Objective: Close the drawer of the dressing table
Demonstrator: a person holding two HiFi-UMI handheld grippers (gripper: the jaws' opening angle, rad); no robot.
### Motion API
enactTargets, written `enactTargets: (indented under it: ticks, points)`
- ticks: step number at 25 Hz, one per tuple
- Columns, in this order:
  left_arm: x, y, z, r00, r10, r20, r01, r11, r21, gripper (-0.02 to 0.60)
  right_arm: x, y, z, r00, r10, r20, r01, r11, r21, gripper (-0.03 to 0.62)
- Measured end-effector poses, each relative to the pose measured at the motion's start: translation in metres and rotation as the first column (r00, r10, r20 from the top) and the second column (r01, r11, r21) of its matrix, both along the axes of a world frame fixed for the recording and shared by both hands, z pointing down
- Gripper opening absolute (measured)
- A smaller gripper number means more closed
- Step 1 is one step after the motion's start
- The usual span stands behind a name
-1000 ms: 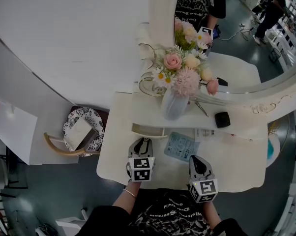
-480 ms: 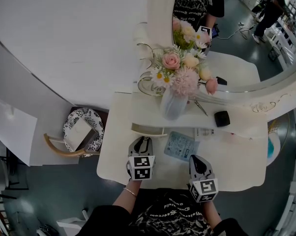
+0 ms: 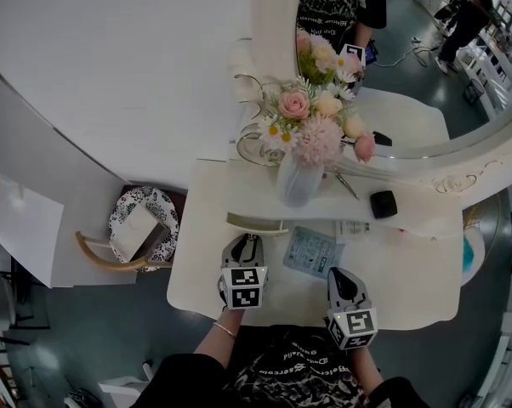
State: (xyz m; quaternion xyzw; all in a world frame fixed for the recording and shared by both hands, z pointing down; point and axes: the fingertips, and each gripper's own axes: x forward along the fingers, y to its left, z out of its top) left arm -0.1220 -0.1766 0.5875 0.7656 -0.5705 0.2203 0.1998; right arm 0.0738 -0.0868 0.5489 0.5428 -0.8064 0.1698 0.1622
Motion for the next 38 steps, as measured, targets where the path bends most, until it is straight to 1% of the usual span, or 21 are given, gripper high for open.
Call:
enactTargets:
  ticks: [38]
  points:
    - [0.001, -0.013, 0.004, 1.000, 0.009, 0.015, -0.009, 1.000, 0.009, 0.103, 0.005, -0.002, 0.006, 1.000, 0.013, 0.003, -0.013, 1.000, -0.013, 0.011]
